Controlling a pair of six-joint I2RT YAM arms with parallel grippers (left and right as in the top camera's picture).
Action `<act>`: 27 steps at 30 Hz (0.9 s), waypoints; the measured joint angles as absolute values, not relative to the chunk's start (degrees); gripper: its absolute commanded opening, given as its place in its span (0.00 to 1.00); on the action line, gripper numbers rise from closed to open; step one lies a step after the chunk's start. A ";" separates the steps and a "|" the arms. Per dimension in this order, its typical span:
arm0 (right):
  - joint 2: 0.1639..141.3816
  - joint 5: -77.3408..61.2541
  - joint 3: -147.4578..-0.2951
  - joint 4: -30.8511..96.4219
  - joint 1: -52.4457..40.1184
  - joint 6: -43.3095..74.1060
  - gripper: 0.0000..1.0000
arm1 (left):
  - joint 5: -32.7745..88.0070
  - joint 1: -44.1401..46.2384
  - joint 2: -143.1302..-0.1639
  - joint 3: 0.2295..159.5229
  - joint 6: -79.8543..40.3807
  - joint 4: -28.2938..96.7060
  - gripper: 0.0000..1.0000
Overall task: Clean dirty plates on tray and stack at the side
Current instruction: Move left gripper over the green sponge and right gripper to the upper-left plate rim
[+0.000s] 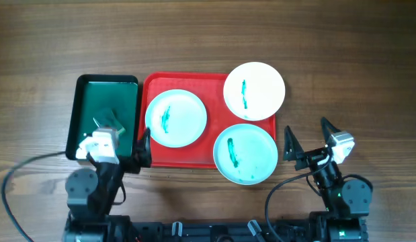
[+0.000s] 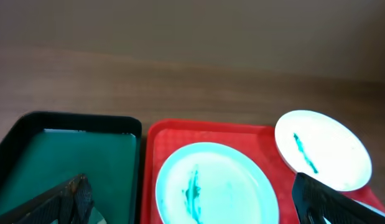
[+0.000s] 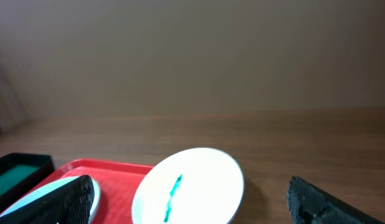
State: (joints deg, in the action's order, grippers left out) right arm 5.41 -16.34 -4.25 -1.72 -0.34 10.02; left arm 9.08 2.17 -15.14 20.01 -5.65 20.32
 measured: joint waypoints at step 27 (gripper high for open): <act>63.13 -39.68 -48.29 25.74 -0.78 15.38 0.84 | 9.67 2.17 -44.49 41.87 -15.55 40.84 1.00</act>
State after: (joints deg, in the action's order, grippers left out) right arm 63.13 -39.68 -48.29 25.74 -0.78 15.38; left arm 9.67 2.17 -44.49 41.87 -15.55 40.84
